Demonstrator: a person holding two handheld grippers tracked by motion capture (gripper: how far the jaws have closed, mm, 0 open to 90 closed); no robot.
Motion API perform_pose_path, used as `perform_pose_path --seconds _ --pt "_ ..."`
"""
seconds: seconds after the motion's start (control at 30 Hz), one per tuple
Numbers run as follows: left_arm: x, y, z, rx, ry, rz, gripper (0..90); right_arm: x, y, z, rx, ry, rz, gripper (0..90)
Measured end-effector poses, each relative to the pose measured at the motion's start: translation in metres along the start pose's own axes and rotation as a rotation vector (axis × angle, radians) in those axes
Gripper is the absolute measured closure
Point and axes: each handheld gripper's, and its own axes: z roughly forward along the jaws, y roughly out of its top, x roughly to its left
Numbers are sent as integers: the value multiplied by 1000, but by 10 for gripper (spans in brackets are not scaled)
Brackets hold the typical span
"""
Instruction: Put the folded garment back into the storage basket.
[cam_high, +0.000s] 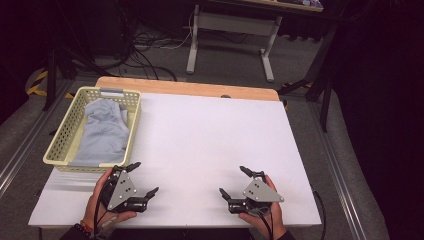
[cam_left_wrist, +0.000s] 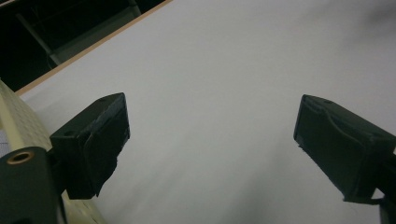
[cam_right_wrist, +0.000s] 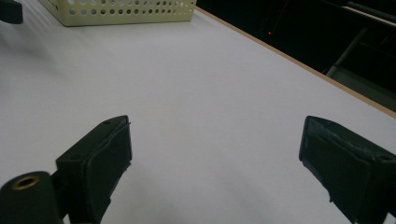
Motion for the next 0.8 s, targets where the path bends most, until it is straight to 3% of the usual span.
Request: perform_pose_path --seconds 0.43,0.8 --pt "0 0 1 -2 -14 -7 111 -1 -2 4 14 1 0 107" --pt "1 -3 -1 22 11 -11 107 -5 0 10 -6 11 8 110"
